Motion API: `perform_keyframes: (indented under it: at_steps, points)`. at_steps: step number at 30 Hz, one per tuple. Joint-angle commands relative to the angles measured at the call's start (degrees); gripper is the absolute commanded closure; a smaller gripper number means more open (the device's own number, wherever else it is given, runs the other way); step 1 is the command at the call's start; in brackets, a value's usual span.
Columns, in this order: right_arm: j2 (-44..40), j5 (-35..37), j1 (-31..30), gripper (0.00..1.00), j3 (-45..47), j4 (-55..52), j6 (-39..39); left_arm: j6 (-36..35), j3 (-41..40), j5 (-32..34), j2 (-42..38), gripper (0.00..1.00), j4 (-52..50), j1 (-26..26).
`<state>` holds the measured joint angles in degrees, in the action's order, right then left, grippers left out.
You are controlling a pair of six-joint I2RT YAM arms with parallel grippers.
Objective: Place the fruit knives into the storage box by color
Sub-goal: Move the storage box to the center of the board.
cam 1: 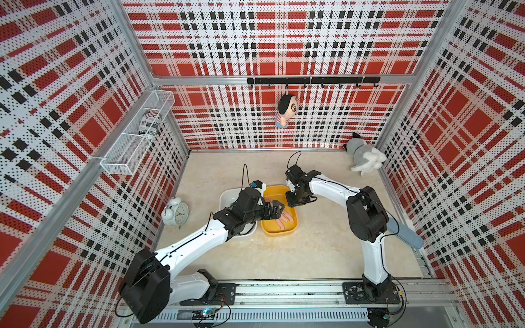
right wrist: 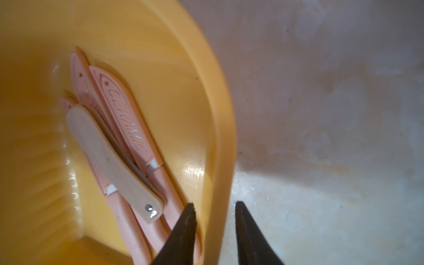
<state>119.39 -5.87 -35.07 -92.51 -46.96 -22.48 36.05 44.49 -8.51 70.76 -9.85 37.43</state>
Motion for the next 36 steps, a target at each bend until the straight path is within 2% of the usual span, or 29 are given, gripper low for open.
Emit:
perform_keyframes:
  at_steps: [1,13,22,36]
  points:
    - [0.5,1.2,0.0,0.72,-2.6,-0.7,-0.1,0.2,-0.9,0.2,-1.0,0.02,1.6,-0.1]
    - [-1.0,2.3,1.8,0.93,-2.5,-1.8,0.0,-0.2,-1.2,-0.4,-1.7,0.02,1.6,-1.1]
    - [-2.9,3.1,4.2,0.95,-0.4,-1.9,0.2,-0.5,-1.0,-0.5,-2.5,0.02,0.8,-2.3]
    - [-9.1,4.5,14.2,0.94,7.8,-0.9,2.7,-2.0,1.1,1.5,-2.2,0.02,-2.3,-4.6]
